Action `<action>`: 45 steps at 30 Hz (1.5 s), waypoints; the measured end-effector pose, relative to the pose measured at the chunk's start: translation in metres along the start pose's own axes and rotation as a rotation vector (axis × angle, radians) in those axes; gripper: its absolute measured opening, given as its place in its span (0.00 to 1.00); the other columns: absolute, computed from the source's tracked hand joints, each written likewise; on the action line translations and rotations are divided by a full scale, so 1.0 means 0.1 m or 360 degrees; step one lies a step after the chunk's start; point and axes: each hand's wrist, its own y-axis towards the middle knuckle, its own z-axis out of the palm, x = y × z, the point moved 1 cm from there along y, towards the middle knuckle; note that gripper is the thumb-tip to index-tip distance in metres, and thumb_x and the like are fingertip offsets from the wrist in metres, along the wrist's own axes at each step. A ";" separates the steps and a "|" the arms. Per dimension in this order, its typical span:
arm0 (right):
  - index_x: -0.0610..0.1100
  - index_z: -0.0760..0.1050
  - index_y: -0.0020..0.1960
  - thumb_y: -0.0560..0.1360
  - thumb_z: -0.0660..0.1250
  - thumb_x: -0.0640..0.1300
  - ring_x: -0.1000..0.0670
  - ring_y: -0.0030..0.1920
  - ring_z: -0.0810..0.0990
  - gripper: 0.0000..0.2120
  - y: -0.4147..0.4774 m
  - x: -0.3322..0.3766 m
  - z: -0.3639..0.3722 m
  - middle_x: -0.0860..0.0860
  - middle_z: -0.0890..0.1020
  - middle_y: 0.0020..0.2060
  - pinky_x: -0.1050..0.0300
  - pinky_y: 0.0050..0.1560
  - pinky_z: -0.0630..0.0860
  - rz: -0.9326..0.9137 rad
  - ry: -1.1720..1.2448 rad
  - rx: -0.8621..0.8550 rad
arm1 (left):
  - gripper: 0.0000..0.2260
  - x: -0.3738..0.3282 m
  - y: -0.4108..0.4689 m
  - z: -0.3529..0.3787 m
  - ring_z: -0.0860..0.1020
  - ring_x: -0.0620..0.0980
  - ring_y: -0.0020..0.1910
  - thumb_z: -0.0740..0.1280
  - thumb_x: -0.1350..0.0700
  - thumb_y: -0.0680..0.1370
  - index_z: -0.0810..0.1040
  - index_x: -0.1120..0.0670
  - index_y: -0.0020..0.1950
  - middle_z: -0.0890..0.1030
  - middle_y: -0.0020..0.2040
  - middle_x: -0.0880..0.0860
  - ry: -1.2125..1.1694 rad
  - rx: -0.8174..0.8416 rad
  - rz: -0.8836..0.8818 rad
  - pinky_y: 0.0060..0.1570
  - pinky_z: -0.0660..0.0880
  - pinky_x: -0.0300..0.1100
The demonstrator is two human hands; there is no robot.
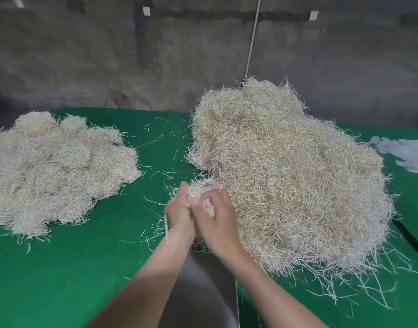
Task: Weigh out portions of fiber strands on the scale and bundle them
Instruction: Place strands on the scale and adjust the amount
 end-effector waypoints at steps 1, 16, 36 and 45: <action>0.54 0.68 0.40 0.72 0.58 0.64 0.60 0.41 0.70 0.13 0.02 0.04 0.02 0.57 0.70 0.42 0.63 0.44 0.69 -0.0064 -0.0142 0.0040 | 0.08 0.02 -0.05 0.03 0.77 0.52 0.34 0.57 0.56 0.79 0.73 0.57 0.46 0.76 0.36 0.57 -0.0056 0.0121 0.0006 0.37 0.75 0.43; 0.42 0.70 0.67 0.77 0.64 0.53 0.59 0.22 0.65 0.23 0.27 -0.32 -0.19 0.57 0.68 0.23 0.67 0.22 0.62 0.0598 0.0153 -0.0037 | 0.14 0.21 -0.14 0.03 0.77 0.52 0.58 0.61 0.44 0.79 0.75 0.51 0.59 0.78 0.61 0.56 0.0699 0.0182 0.0064 0.60 0.73 0.50; 0.52 0.77 0.43 0.77 0.62 0.40 0.63 0.35 0.75 0.10 0.37 -0.09 -0.42 0.58 0.77 0.41 0.65 0.41 0.69 0.0704 0.0544 -0.0103 | 0.15 -0.05 -0.35 0.26 0.64 0.37 0.64 0.53 0.41 0.79 0.75 0.39 0.60 0.69 0.70 0.45 0.1155 0.0885 0.0337 0.65 0.57 0.38; 0.49 0.71 0.43 0.76 0.60 0.53 0.58 0.43 0.72 0.08 0.04 -0.08 -0.15 0.53 0.75 0.43 0.63 0.44 0.67 0.0031 0.0039 -0.0222 | 0.14 -0.04 -0.10 0.27 0.81 0.53 0.35 0.64 0.48 0.78 0.77 0.59 0.50 0.80 0.42 0.57 0.0195 0.0097 -0.0138 0.33 0.78 0.43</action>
